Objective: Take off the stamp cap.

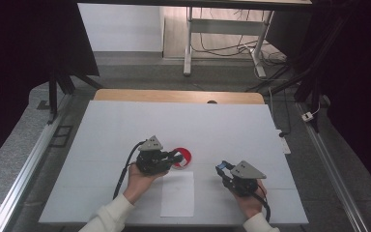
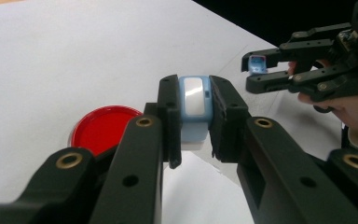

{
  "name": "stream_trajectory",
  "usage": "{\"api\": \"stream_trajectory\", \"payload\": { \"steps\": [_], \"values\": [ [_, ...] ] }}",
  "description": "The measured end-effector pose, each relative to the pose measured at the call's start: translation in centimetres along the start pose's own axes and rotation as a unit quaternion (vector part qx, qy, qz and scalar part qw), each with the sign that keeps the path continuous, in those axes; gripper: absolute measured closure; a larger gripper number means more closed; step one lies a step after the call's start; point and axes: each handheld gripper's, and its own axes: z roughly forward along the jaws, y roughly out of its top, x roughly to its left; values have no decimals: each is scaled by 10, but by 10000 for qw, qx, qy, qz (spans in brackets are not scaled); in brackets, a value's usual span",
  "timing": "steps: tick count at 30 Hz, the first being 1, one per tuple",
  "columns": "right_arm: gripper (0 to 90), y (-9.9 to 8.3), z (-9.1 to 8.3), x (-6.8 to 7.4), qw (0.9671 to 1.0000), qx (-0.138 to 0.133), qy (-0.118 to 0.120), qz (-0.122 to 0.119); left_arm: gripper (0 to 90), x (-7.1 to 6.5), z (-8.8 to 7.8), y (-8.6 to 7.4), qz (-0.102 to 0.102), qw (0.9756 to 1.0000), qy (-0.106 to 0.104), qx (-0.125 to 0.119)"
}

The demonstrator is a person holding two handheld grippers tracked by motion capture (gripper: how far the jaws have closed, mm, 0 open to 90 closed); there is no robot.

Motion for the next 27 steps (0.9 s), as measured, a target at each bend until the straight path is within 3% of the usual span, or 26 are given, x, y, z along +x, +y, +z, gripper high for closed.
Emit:
{"api": "stream_trajectory", "payload": {
  "steps": [16,27],
  "values": [
    [650,-22,-39,-33,9985,26,-477,249,755,0,-2,2,46,9999,77,-70],
    [650,-33,-49,-48,9968,97,-670,430,755,0,-4,4,140,9996,198,-114]
  ]
}}
